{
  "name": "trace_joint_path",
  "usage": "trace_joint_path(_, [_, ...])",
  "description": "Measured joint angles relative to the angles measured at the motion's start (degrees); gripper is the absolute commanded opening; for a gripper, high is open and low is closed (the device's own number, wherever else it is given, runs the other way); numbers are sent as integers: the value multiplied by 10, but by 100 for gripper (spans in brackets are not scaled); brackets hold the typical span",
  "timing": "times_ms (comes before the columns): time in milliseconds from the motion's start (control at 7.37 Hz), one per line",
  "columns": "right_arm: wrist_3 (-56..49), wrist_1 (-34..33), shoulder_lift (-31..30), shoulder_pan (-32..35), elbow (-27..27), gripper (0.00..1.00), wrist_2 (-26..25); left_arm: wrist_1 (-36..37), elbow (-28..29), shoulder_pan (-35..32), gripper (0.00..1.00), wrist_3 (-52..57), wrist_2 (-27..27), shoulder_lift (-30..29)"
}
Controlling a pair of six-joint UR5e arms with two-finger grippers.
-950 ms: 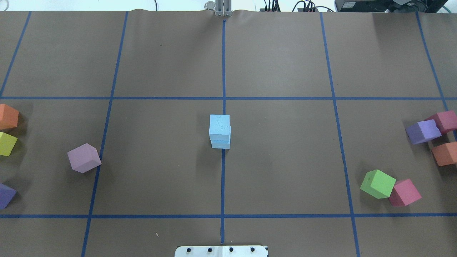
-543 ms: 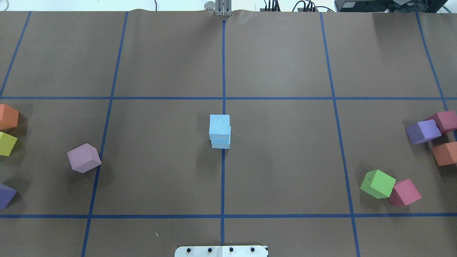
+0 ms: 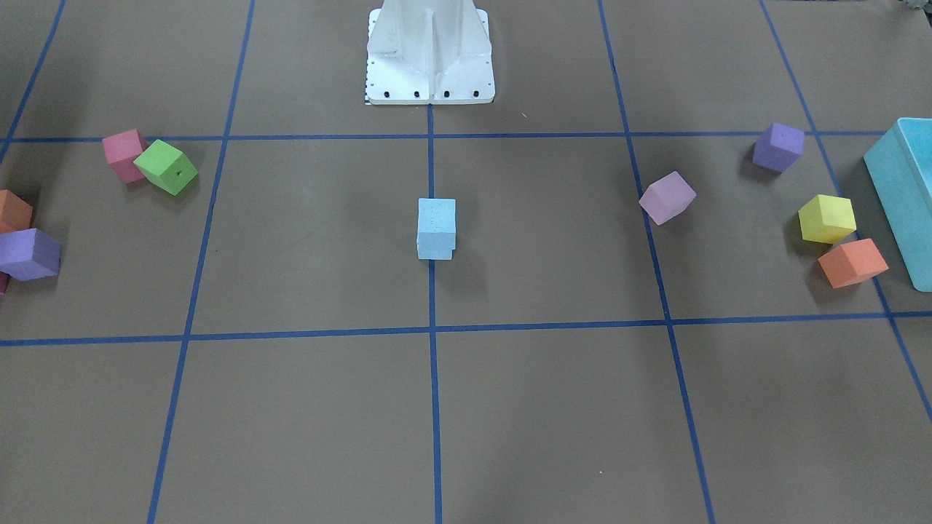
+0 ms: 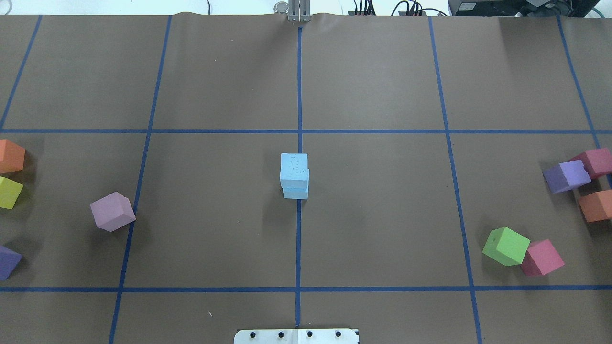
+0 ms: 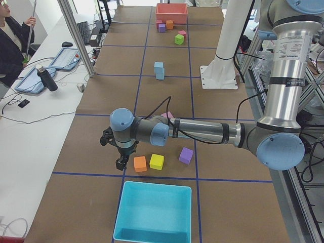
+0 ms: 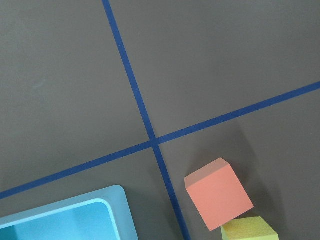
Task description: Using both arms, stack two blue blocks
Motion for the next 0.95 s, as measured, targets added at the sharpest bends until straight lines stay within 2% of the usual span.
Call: trace_joint_path(950, [2, 0, 1, 0, 1, 100, 0, -5, -2, -1, 98, -3, 2, 11])
